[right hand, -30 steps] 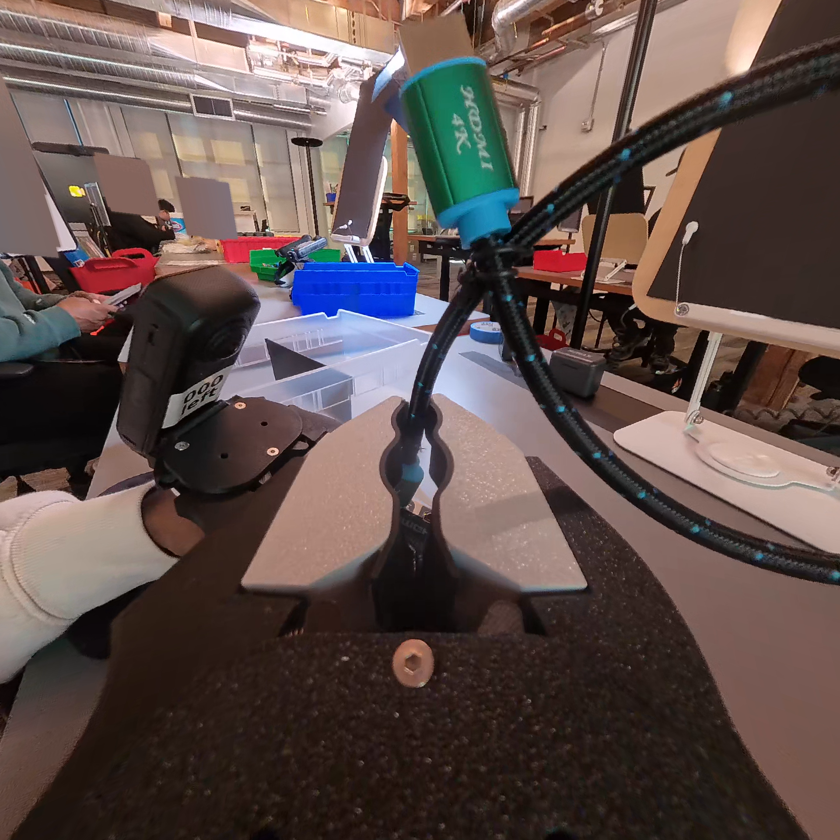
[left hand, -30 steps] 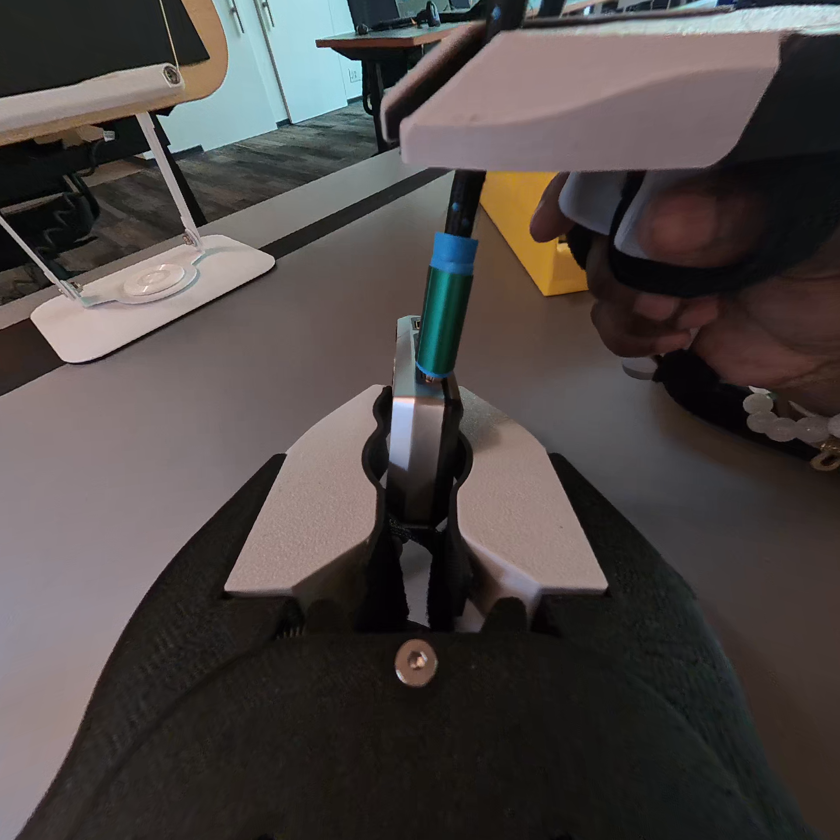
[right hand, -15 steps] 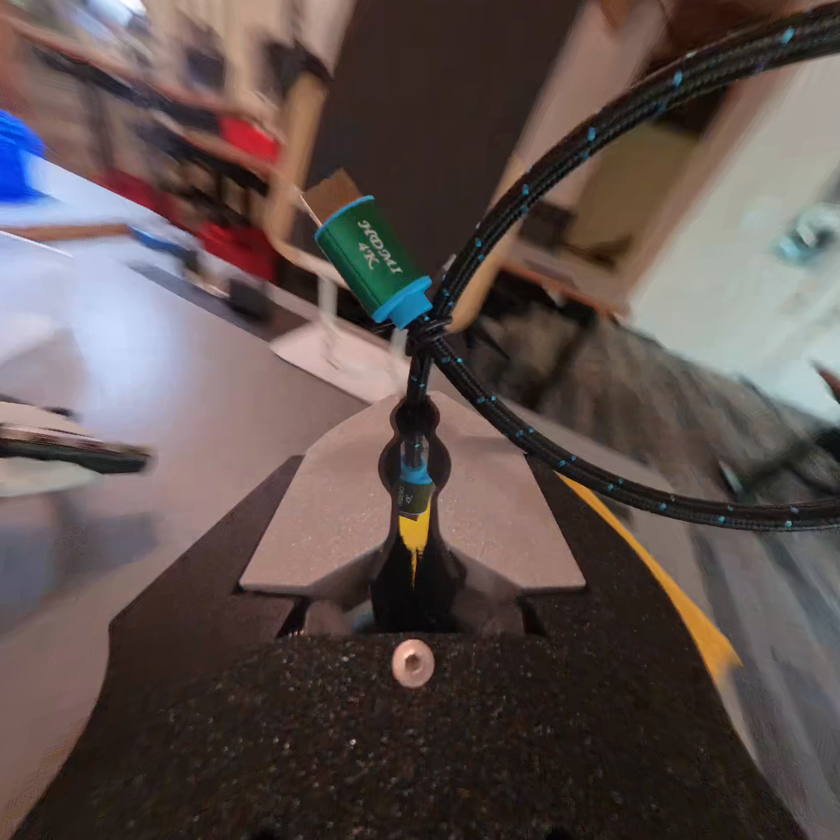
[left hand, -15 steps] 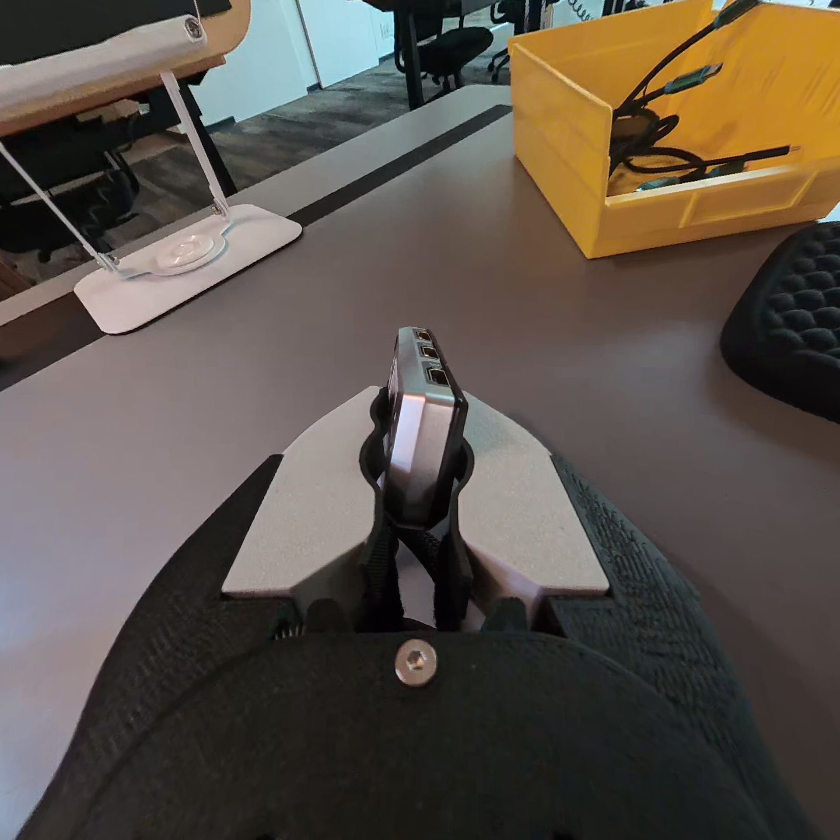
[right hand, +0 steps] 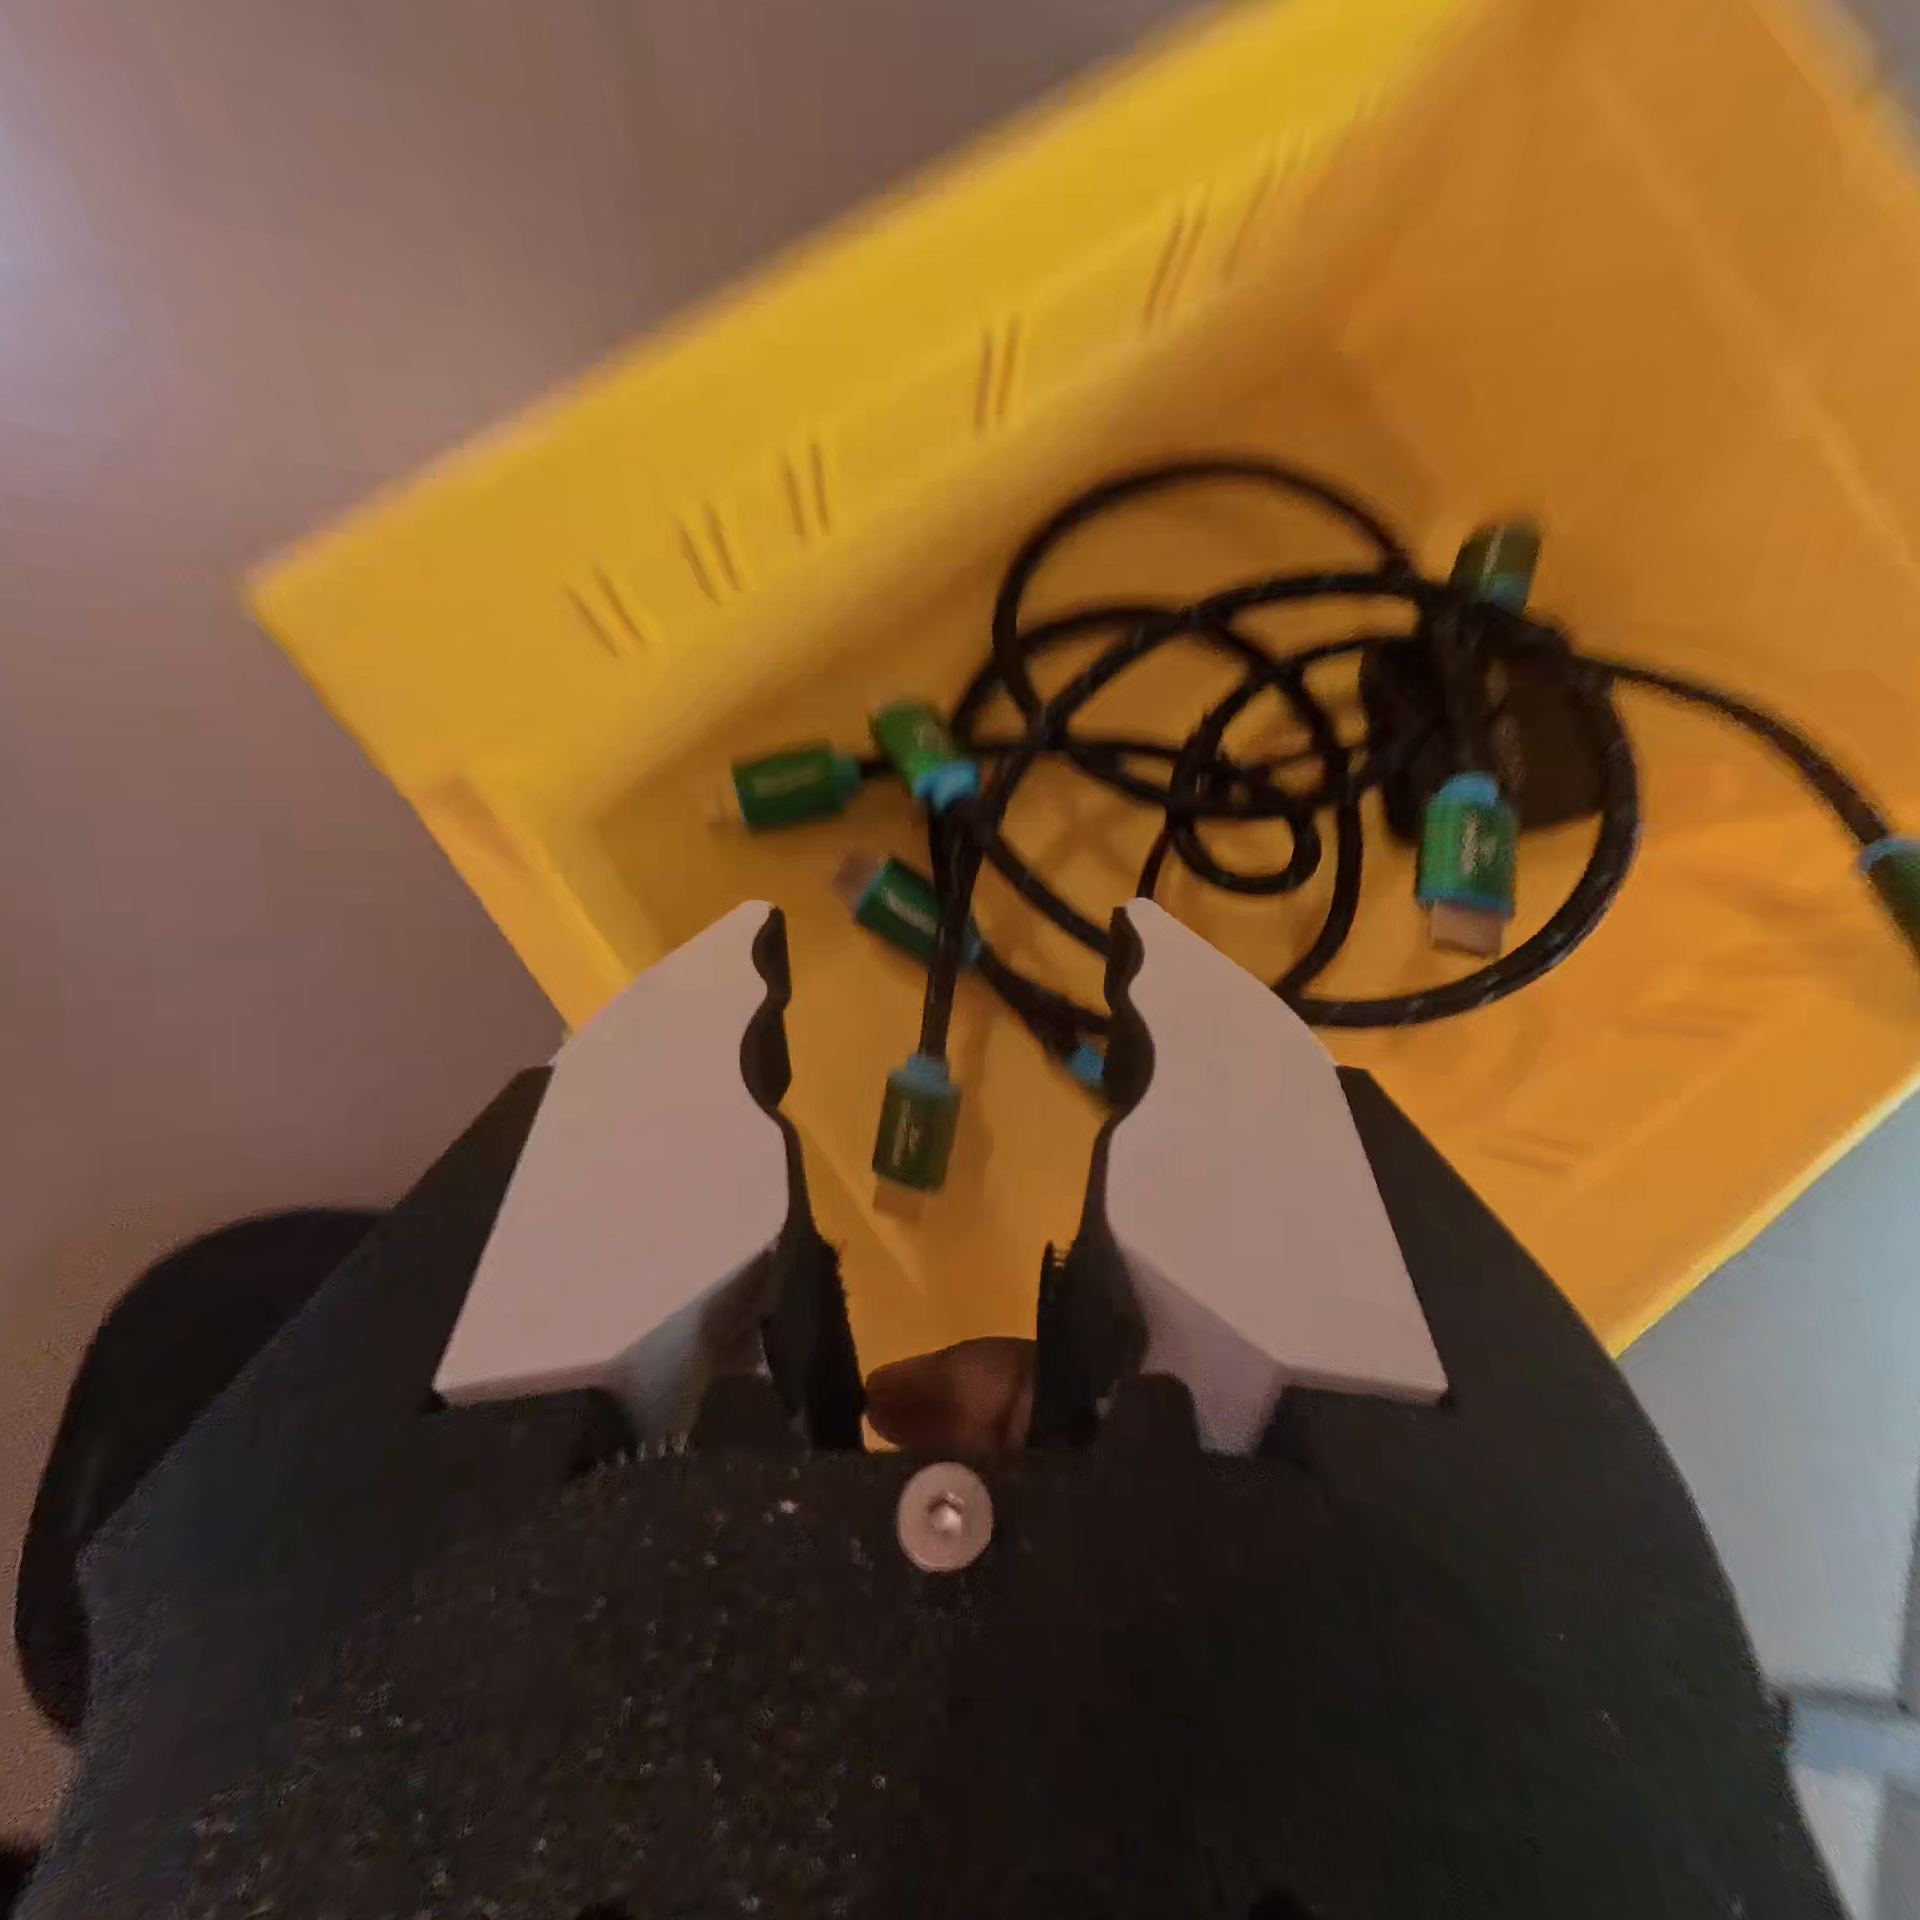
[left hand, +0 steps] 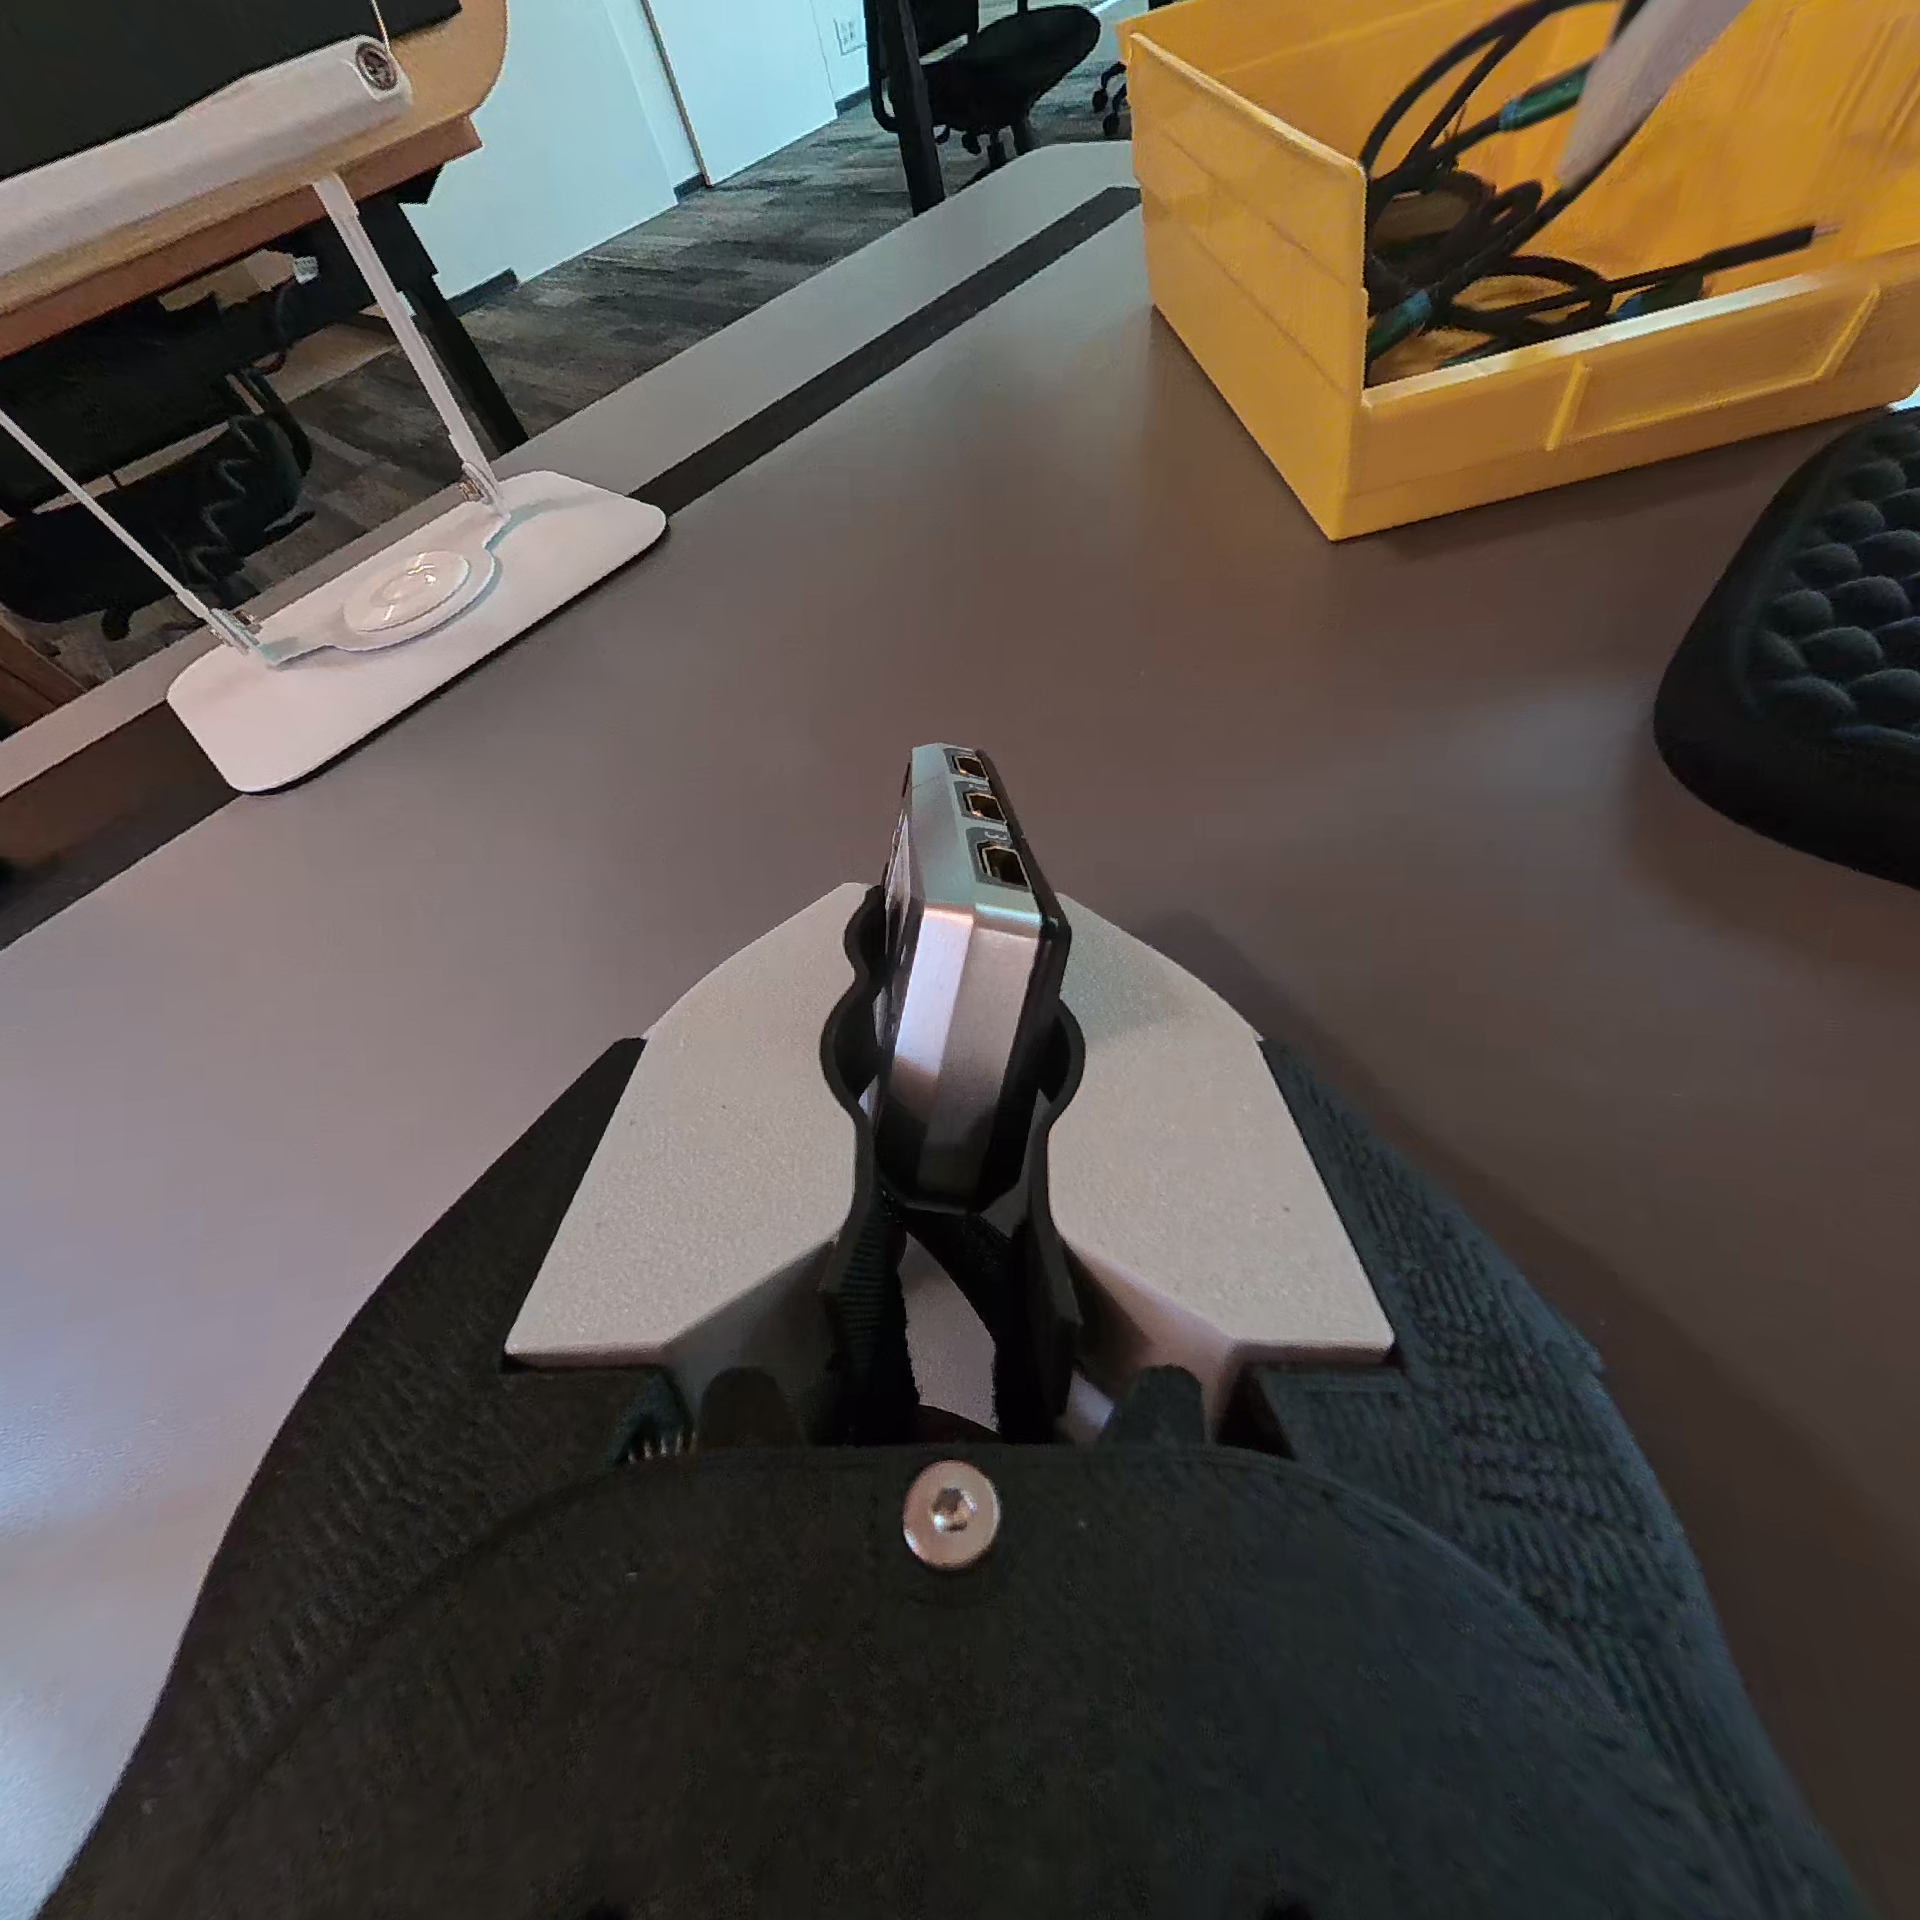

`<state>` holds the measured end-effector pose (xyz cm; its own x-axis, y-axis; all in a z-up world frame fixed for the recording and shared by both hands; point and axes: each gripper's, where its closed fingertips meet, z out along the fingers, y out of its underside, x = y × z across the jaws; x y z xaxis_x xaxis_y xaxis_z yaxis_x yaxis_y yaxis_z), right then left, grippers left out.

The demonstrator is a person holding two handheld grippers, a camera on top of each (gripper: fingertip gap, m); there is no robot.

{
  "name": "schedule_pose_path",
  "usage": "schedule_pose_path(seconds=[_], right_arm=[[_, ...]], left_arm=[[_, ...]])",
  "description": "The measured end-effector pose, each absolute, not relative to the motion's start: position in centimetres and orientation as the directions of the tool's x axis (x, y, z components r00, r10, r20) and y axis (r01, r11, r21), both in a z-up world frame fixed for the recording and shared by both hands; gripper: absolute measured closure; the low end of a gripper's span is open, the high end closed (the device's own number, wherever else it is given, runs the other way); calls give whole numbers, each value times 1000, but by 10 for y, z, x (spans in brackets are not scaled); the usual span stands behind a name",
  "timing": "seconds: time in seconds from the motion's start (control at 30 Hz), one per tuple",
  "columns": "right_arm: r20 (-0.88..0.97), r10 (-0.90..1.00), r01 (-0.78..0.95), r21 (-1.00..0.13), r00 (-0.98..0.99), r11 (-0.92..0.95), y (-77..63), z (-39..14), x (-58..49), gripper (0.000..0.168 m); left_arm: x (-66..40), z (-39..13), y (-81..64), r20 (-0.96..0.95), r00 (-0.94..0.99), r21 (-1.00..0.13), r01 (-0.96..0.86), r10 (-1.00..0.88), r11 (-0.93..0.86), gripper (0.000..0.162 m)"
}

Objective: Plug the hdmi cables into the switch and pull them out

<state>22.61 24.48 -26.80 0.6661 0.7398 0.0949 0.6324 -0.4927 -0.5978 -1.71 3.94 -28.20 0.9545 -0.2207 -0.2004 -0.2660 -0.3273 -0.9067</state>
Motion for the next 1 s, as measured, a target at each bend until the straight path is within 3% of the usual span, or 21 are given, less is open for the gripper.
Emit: schedule_pose_path(seconds=[0.1,0.2,0.27,0.37,0.47,0.6,0.7,0.83,1.0], right_arm=[[137,709,480,-821,692,-310,249,-218,210,116],[132,885,336,-942,447,-29,203,-176,156,113],[148,974,223,-969,170,109,152,-163,117,102],[220,948,73,-967,-229,242,73,-167,76,96],[254,884,-117,-967,-392,226,31,-176,49,97],[235,864,-155,-971,-444,184,13,-195,32,85],[275,876,-108,-961,-397,253,19,-212,26,68],[243,908,-136,-969,-342,208,28,-210,23,45],[271,925,-114,-962,-265,249,39,-212,20,26]], left_arm=[[-17,-282,39,-202,954,-906,-268,-222,-327,136],[-17,-282,39,-202,954,-906,-268,-222,-327,136],[-17,-282,39,-201,954,-906,-268,-223,-327,136],[-17,-282,39,-203,953,-905,-270,-225,-328,136],[-16,-282,39,-206,952,-904,-274,-227,-328,136],[-16,-282,39,-213,949,-901,-283,-233,-329,136],[-15,-283,38,-217,947,-899,-288,-236,-330,136],[-15,-283,38,-221,946,-897,-292,-237,-330,136],[-15,-283,38,-224,946,-897,-294,-236,-330,136]])
